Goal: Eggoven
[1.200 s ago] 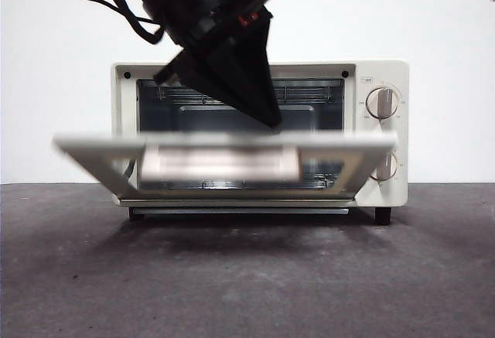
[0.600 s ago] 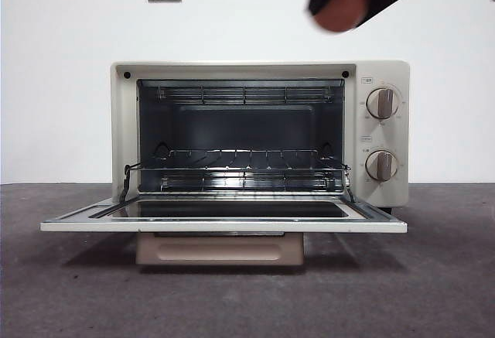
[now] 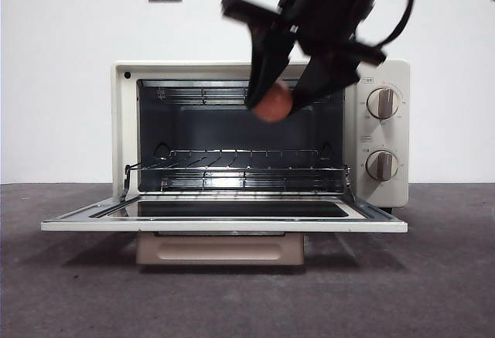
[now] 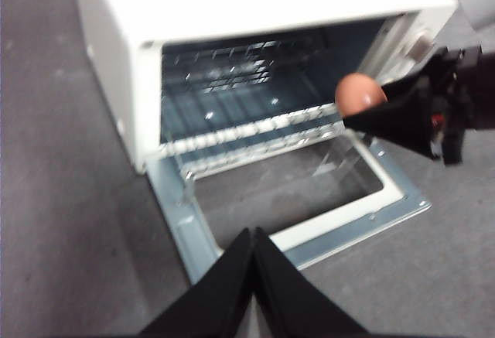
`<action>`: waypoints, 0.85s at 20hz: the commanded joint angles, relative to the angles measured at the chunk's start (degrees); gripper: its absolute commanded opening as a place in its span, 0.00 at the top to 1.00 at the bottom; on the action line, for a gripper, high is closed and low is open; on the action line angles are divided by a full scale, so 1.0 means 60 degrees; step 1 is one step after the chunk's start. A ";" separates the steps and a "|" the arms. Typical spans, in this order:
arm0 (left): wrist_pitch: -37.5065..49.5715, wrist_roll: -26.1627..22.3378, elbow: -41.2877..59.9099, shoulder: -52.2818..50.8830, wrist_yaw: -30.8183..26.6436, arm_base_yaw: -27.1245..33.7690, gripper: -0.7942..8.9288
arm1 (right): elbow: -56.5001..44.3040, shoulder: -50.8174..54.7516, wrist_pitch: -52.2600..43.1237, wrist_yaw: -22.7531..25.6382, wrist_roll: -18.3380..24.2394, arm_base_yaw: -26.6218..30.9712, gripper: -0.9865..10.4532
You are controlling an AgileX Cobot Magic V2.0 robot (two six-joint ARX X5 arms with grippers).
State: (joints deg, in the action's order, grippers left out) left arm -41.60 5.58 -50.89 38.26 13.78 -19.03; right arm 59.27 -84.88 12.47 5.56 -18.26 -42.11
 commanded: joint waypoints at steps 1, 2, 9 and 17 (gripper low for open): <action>-0.0178 0.0047 0.0146 -0.0237 0.0022 0.0098 0.91 | 0.0157 -0.0521 -0.0546 0.0084 0.0036 0.0066 0.91; -0.0331 -0.0018 0.0157 -0.0306 0.0022 0.0120 0.91 | 0.0157 -0.0667 -0.0685 0.0091 0.0029 0.0120 0.91; -0.0637 -0.0066 0.0157 -0.0645 0.0022 0.0120 0.91 | 0.0157 -0.1479 -0.1242 0.0361 -0.0106 0.0535 0.91; -0.0648 -0.0055 0.0157 -0.0641 0.0022 0.0120 0.91 | 0.0157 -0.1989 -0.1519 0.0324 -0.0324 0.0605 0.91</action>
State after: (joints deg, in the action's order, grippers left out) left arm -45.80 5.50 -49.50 34.15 13.80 -18.22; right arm 59.31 -95.22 3.31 7.55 -19.35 -37.91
